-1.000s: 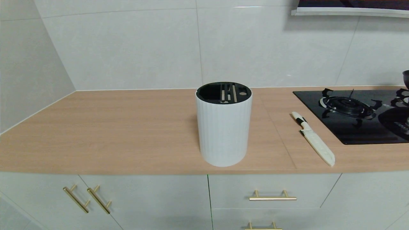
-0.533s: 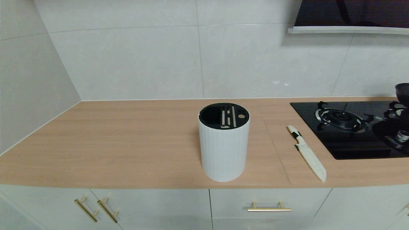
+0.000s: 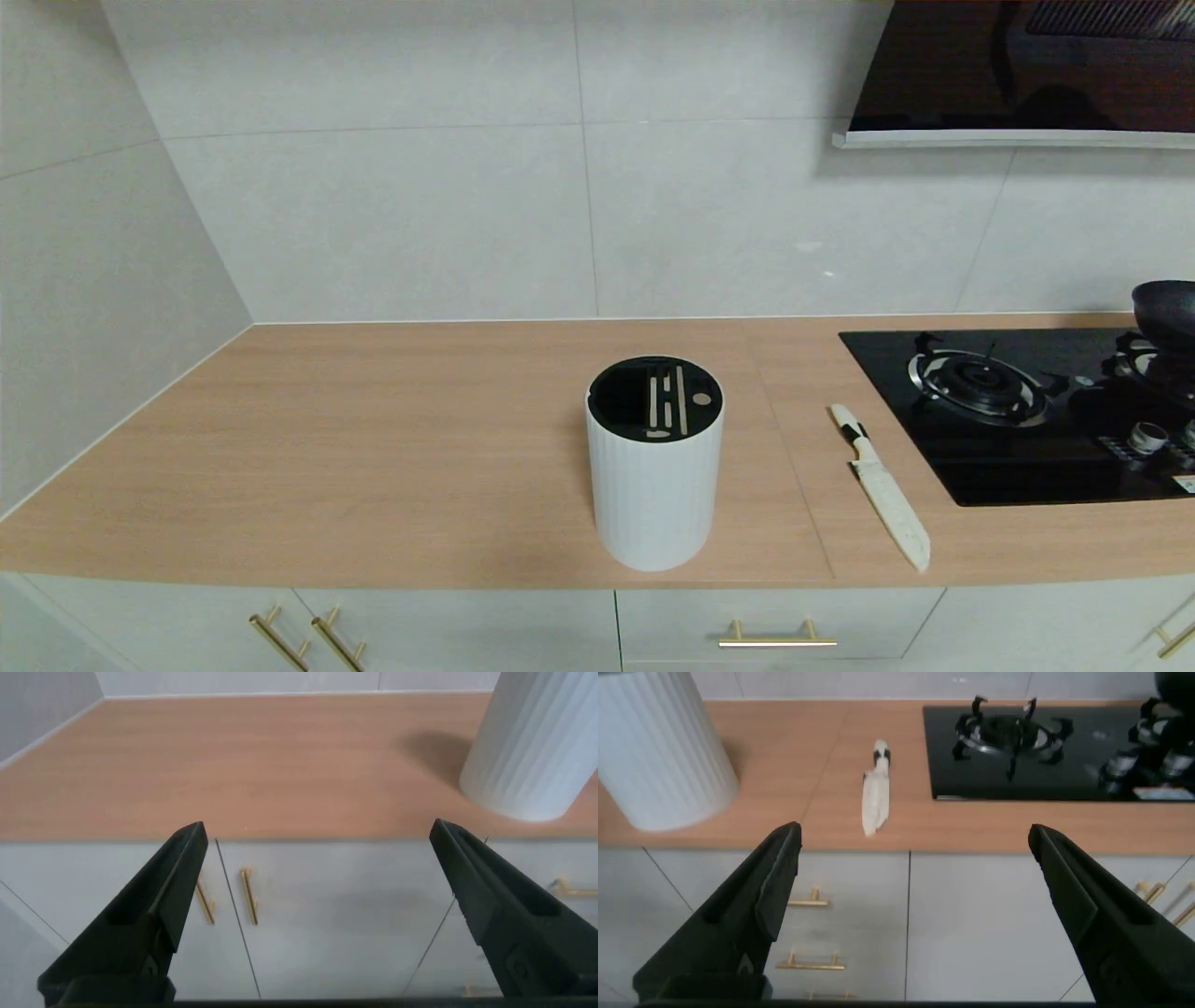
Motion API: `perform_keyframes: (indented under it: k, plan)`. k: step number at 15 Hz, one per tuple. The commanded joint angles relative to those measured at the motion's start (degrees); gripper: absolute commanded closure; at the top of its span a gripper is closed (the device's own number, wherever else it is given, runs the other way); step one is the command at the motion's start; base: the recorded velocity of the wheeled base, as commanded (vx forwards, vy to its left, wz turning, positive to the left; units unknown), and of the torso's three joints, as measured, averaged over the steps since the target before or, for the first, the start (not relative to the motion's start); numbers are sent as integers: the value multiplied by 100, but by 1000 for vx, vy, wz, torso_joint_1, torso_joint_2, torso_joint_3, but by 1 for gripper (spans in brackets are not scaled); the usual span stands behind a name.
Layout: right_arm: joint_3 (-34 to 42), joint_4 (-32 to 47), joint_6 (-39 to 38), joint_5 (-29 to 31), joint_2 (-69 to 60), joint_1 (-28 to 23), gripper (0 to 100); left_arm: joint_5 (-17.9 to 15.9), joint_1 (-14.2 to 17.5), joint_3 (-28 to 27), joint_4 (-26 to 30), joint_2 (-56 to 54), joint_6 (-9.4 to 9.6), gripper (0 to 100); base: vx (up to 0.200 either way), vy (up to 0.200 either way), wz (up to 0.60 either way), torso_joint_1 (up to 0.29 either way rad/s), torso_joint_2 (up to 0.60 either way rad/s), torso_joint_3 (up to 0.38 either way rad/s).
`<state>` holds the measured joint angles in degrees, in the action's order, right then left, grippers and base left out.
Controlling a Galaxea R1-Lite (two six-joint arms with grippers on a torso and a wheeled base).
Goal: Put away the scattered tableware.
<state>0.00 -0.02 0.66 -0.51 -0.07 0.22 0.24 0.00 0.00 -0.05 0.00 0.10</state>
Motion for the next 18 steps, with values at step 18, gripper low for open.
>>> perform_keyframes:
  k: [18]
  plan:
    - [0, 2, -13, 7, 7, 4, 0, 2, 9, 0, 5, 0, 8, 0, 0, 0, 0, 85, -172, -91]
